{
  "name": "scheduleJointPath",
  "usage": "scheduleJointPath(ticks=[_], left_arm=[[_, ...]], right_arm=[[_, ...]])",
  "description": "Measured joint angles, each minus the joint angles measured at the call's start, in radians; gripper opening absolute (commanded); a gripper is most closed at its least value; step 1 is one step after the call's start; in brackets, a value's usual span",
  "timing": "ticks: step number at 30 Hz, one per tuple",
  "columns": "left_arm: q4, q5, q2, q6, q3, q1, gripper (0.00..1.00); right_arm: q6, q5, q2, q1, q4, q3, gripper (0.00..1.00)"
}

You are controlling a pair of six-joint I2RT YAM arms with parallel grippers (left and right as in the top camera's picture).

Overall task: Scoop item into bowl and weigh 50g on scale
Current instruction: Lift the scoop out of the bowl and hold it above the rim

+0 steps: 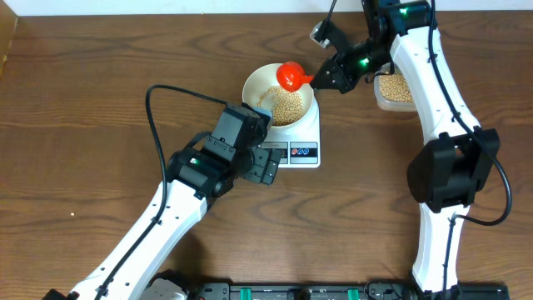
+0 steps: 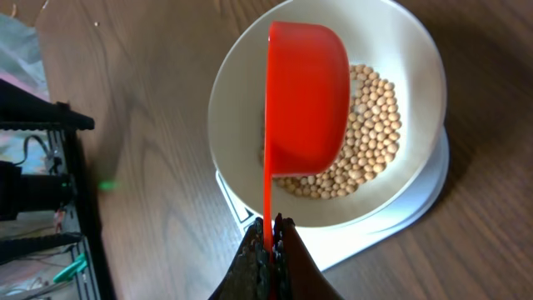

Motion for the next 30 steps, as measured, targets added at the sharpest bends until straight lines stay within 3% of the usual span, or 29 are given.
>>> scheduleJointPath(ticks=[14, 30], left_arm=[[0.0, 0.0, 0.0, 0.0, 0.0, 0.0, 0.92], [0.0, 0.0, 0.0, 0.0, 0.0, 0.0, 0.92]], right_arm=[[0.0, -0.034, 0.0, -0.013, -0.028, -0.007, 0.01], [0.098, -0.054, -0.003, -0.022, 0.1, -0.145, 0.01]])
